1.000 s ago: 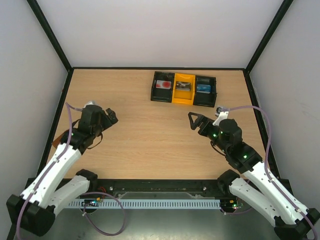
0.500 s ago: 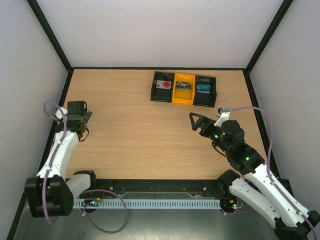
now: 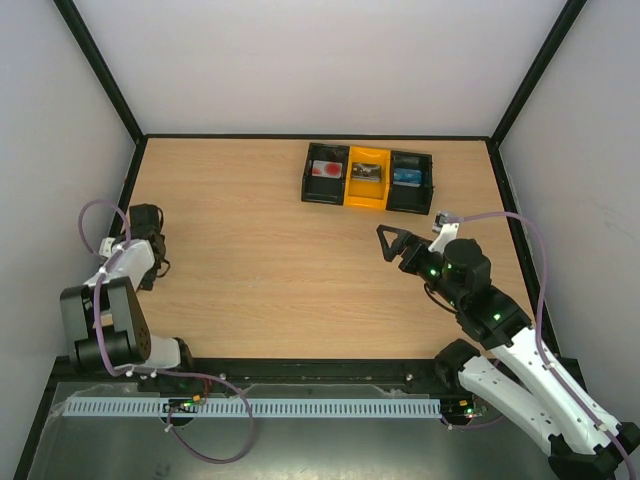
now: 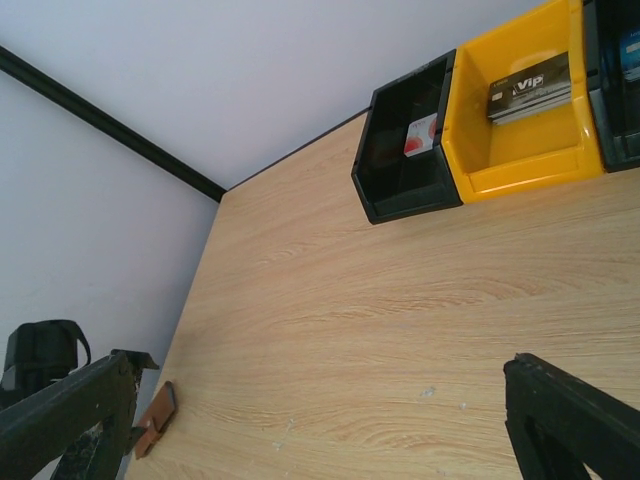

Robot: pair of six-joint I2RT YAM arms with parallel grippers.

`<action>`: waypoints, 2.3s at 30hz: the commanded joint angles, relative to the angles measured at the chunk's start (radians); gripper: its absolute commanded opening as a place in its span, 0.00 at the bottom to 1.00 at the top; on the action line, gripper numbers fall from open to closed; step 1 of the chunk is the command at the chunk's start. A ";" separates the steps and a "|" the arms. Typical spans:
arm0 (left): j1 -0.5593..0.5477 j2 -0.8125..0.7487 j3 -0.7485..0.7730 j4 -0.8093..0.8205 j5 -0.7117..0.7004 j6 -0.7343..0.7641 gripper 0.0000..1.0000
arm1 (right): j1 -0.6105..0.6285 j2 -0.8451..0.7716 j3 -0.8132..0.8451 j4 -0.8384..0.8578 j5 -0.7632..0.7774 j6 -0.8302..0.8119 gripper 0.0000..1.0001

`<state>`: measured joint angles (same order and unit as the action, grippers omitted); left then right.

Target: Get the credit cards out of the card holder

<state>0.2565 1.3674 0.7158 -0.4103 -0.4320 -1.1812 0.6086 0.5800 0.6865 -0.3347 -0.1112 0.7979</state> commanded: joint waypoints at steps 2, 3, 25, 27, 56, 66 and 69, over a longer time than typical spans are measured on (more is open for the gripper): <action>0.012 0.061 0.068 -0.014 -0.114 -0.061 0.98 | -0.003 -0.001 0.044 -0.043 -0.011 0.000 0.98; 0.014 0.069 0.076 -0.020 -0.128 -0.064 0.98 | -0.003 -0.004 0.044 -0.049 -0.008 -0.001 0.98; 0.130 0.248 0.132 0.017 -0.029 0.006 0.99 | -0.003 -0.040 0.047 -0.084 0.001 -0.022 0.98; 0.131 0.276 0.138 0.024 0.004 0.018 0.99 | -0.003 -0.046 0.047 -0.086 0.009 -0.021 0.98; -0.291 0.369 0.150 0.110 0.089 0.185 0.99 | -0.003 -0.011 0.018 -0.045 -0.025 -0.022 0.98; -0.315 0.215 0.198 0.047 0.087 0.183 0.98 | -0.004 0.009 0.034 -0.039 -0.034 -0.016 0.98; -0.206 0.207 0.252 0.009 0.116 0.197 0.98 | -0.003 0.011 0.037 -0.034 -0.035 -0.017 0.98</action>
<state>-0.0654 1.6100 0.9005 -0.3340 -0.3504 -0.9863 0.6086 0.5869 0.6998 -0.3847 -0.1371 0.7891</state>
